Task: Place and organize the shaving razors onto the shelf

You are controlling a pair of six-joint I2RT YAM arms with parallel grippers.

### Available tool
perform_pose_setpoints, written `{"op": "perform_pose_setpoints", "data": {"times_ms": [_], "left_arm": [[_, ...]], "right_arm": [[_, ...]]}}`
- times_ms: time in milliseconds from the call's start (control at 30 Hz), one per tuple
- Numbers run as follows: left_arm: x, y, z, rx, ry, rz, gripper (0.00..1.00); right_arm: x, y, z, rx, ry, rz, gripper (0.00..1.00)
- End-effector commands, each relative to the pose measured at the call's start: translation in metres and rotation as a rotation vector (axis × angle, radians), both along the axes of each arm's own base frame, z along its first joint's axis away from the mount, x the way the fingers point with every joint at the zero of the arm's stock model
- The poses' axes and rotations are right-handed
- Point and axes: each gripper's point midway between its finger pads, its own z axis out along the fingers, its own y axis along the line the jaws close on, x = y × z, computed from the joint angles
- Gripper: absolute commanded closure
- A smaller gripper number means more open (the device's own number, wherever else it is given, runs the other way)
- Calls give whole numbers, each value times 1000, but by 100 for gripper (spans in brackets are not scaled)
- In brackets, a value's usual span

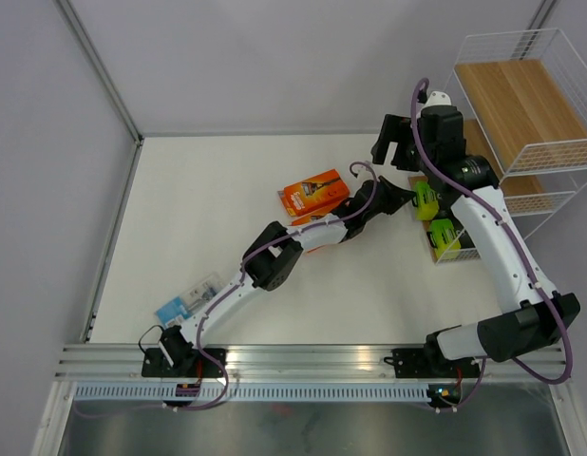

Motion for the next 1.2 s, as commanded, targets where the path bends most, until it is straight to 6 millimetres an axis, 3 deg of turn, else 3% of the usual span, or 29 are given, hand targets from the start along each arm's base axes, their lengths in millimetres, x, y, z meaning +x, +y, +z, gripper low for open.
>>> {"op": "perform_pose_setpoints", "data": {"times_ms": [0,133,667,733,800,833,867,900,933,967,1000,1033,1067,1100,1133,1167], "left_arm": [[-10,-17,31,-110,-2,16,98],[-22,-26,31,-118,16,31,98],[-19,-21,25,-95,42,52,95],[-14,-16,23,-84,42,44,87],[-16,-14,33,-79,39,11,67],[-13,-5,22,-47,50,3,54],[-18,-2,47,-45,12,-33,49],[-19,3,50,-27,1,-44,45],[-21,17,35,26,-5,-50,37],[-21,27,67,8,-51,-45,34],[-25,34,76,10,-69,-63,30],[-25,49,63,42,-67,-75,28],[-27,57,66,39,-67,-87,27],[-29,66,94,10,-95,-102,27],[-31,83,79,31,-62,-132,27],[-34,92,86,24,-71,-143,26]], "right_arm": [[-2,2,2,17,-10,8,2],[-5,1,3,14,-10,6,2],[-10,0,-4,10,5,16,2],[-11,1,-3,15,4,18,2],[-13,2,-2,20,6,23,2],[-13,2,3,24,-3,24,2],[-14,3,6,23,-6,30,2],[-17,3,10,23,-9,36,2],[-19,2,15,23,-20,40,2],[-20,2,20,24,-34,43,2],[-22,2,26,28,-48,47,2],[-23,2,31,30,-57,46,2],[-24,2,35,32,-68,49,2],[-26,2,37,34,-64,57,2],[-28,3,46,36,-78,60,2],[-31,2,46,29,-67,64,2]]}}
